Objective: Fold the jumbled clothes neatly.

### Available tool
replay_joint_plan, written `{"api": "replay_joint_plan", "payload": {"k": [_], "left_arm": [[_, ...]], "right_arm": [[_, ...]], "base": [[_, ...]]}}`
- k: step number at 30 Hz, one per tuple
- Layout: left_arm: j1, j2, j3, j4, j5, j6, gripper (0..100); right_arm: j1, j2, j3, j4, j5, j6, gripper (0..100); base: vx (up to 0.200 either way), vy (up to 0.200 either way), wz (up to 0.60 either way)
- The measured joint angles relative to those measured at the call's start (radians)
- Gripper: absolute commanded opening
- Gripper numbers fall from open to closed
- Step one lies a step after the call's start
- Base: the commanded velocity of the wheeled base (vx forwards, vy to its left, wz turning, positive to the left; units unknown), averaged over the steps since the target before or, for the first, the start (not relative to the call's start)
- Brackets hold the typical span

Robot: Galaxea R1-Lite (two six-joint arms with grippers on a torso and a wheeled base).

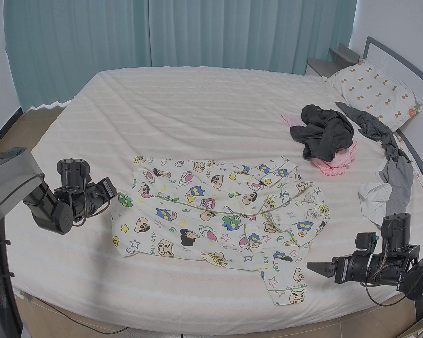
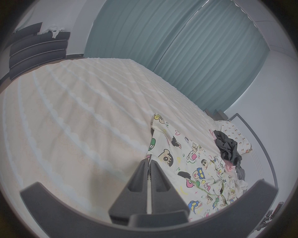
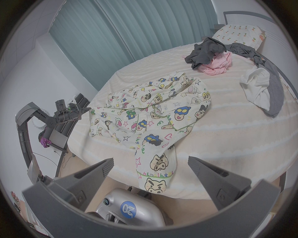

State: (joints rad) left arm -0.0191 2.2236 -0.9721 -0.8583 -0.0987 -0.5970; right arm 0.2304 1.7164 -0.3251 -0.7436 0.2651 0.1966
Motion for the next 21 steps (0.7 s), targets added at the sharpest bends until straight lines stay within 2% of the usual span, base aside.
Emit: {"api": "replay_joint_plan", "payload": {"k": [3,4,9,15,21], "left_arm": [[-0.018,0.01,-0.018,0.037,0.0,0.001,0],[-0.026,0.012,-0.024,0.043,0.0,0.002,100],[-0.042,0.017,-0.054,0.049,0.003,0.001,100],[-0.045,0.018,-0.081,0.033,0.066,0.001,100],[-0.039,-0.007,-0.012,0.032,0.058,0.021,100]], "right_arm": [[0.0,0.0,0.0,0.0,0.0,0.0,100],[0.0,0.0,0.0,0.0,0.0,0.0,100],[0.001,0.0,0.0,0.001,0.0,-0.001,100],[0.0,0.0,0.002,0.001,0.0,-0.002,100],[0.001,-0.002,0.004,0.0,0.0,-0.002,100]], "base": [[0.0,0.0,0.0],[0.0,0.0,0.0],[0.0,0.0,0.0],[0.0,0.0,0.0],[0.0,0.0,0.0]]}}
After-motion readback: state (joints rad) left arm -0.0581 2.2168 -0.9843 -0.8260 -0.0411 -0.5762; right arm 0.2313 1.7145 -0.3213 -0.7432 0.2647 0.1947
